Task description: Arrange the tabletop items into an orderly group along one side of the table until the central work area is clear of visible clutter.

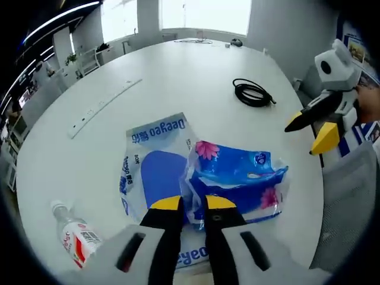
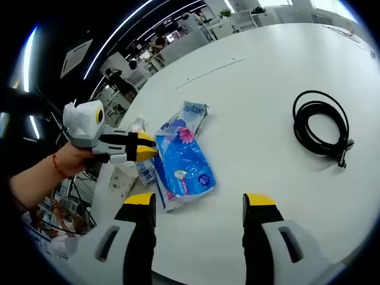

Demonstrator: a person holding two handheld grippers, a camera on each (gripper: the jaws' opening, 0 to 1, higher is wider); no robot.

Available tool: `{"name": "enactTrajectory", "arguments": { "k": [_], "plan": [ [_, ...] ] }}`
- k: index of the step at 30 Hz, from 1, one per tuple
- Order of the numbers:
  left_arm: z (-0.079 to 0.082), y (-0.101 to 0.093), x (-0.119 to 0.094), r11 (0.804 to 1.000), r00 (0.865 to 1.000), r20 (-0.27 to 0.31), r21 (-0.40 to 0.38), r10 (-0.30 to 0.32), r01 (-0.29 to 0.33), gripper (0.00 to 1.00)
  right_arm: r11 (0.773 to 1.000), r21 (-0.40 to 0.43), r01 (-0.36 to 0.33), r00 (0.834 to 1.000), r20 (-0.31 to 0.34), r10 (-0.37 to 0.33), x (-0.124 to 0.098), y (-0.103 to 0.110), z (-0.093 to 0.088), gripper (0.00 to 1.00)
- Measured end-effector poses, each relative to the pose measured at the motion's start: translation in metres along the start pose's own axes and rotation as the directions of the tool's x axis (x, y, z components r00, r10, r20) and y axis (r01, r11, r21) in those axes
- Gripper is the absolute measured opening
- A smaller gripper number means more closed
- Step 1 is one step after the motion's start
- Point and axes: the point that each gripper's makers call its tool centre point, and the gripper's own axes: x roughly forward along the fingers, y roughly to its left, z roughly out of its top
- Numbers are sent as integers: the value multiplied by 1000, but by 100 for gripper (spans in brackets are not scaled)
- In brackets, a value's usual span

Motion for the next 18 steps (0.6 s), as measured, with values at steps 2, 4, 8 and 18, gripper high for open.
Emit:
{"name": "enactTrajectory", "arguments": {
  "k": [2, 4, 8, 18],
  "plan": [
    [-1, -2, 0, 1000, 1000, -2, -11, -4, 4, 9, 1000, 0, 2, 1000, -4, -2, 0, -1, -2, 57],
    [-2, -3, 0, 1000, 1000, -4, -11, -4, 4, 5, 1000, 1, 2, 1000, -5, -2, 0, -1, -3, 57],
    [-1, -7, -1, 999, 1000, 7, -40, -14, 14, 1, 1000, -2, 3, 1000, -9, -3, 0, -1, -6, 57],
    [2, -18, -6, 993, 999, 36, -115, -24, 28, 0, 1000, -24, 6, 1000, -22, -6, 3, 1, -12, 55]
  ]
}}
